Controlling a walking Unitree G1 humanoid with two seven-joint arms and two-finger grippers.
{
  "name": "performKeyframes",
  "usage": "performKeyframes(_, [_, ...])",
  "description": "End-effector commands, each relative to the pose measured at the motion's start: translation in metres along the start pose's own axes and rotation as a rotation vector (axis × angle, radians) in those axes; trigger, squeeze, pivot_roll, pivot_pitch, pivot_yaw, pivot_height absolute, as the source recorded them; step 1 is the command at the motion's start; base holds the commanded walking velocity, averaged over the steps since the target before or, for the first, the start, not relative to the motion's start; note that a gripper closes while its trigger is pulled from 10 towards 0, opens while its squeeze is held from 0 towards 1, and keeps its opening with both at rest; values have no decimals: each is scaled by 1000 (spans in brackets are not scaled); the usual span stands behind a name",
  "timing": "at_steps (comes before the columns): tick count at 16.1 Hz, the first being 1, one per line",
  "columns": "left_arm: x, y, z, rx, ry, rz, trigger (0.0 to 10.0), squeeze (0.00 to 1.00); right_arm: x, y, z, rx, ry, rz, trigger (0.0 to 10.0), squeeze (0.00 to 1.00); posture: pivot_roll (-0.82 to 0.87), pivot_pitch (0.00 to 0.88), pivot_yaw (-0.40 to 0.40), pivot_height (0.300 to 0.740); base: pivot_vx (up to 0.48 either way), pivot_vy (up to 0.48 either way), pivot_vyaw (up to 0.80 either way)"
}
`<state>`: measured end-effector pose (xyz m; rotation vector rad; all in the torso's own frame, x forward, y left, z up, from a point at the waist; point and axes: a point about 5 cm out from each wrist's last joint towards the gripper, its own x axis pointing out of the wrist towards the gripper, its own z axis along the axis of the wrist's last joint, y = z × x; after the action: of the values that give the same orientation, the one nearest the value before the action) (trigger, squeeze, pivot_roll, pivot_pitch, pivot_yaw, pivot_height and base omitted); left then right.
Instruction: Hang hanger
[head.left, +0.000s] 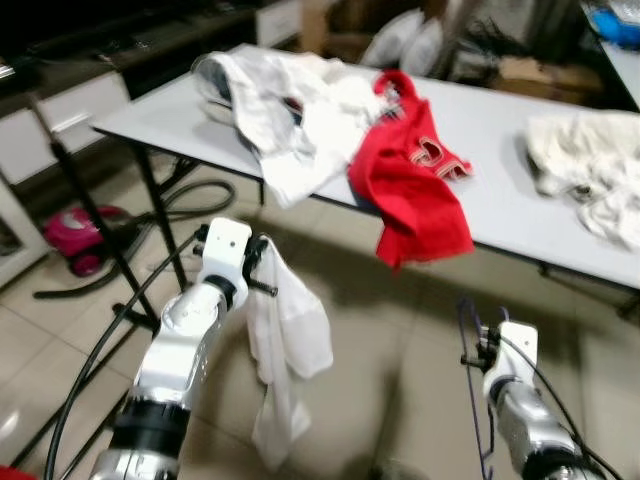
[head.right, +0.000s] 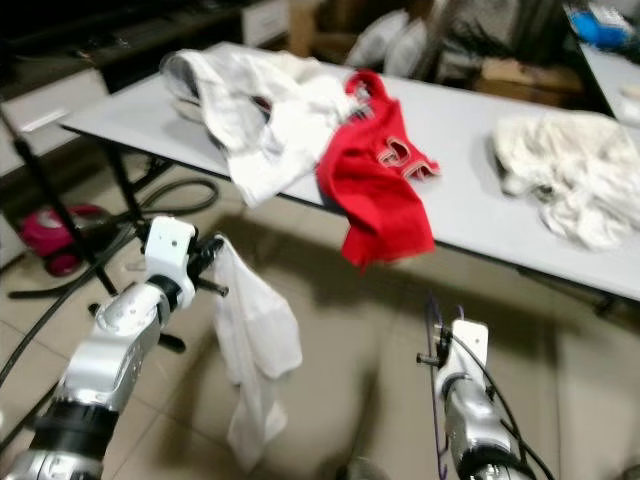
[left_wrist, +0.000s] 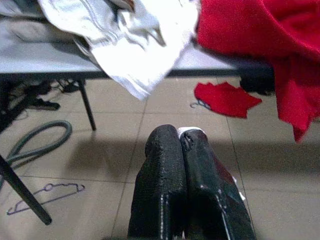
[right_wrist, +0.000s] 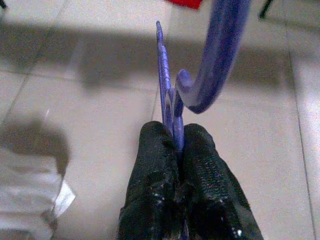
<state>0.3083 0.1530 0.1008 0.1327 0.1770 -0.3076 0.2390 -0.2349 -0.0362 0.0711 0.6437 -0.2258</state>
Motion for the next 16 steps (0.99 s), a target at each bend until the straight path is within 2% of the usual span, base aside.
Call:
performKeyframes(1, [4,-2,8,3,-30,-7,10000,0,2,6,5,4,-20,3,10000,0,4,0,16,740,0,360,-781])
performKeyframes(4, [4,-2,9,3,-45,6,10000,0,5,18,9,-5,-27,16,10000,0,2,0,13,740,0,237,-781])
performKeyframes(6, [4,-1,10,-9,-53,17,10000,0,5,11,14,-10,-64,12,10000,0,2,0,11,740,0,0,-775])
performKeyframes(8, [4,0,13,-28,-81,27,10000,0,5,11,21,-21,-126,40,10000,0,0,0,8,740,0,0,0])
performKeyframes(9, [3,-1,15,-57,-93,12,10000,0,4,15,22,-62,-146,78,10000,0,0,0,6,740,0,0,0])
performKeyframes(12, [3,-2,17,-55,-102,0,10000,0,-4,27,22,-148,-255,268,10000,0,-3,0,4,740,0,0,0])
performKeyframes(16, [2,-5,23,-61,-120,-40,10000,0,-11,23,39,-67,-432,334,10000,0,-13,0,6,740,0,0,0])
